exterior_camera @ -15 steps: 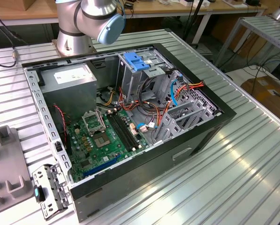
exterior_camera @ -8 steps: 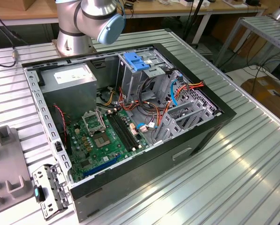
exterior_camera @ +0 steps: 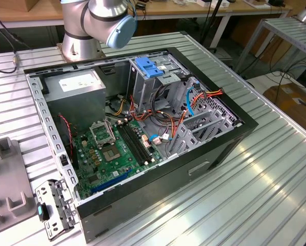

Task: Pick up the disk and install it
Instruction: 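Pick up the disk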

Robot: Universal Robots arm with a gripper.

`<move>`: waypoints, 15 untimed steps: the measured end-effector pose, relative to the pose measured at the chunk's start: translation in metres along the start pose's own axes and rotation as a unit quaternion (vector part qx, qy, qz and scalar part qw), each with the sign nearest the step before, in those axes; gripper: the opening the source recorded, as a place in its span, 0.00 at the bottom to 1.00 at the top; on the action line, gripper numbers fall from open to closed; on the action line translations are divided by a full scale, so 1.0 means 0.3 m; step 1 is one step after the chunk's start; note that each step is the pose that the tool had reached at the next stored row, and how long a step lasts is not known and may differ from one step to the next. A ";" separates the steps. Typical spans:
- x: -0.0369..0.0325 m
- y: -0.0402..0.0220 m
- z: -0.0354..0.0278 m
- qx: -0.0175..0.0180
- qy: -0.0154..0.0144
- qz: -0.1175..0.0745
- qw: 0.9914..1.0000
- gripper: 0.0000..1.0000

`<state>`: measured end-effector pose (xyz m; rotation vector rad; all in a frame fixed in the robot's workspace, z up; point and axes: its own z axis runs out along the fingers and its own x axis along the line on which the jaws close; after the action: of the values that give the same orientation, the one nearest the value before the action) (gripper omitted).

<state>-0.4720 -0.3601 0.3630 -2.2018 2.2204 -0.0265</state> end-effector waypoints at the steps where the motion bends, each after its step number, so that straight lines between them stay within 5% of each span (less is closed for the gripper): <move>1: 0.000 0.000 -0.001 0.000 0.000 0.000 1.000 0.37; 15: 0.000 -0.001 -0.035 0.000 0.000 0.000 1.000 0.37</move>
<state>-0.4720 -0.3602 0.3734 -2.2018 2.2203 -0.0265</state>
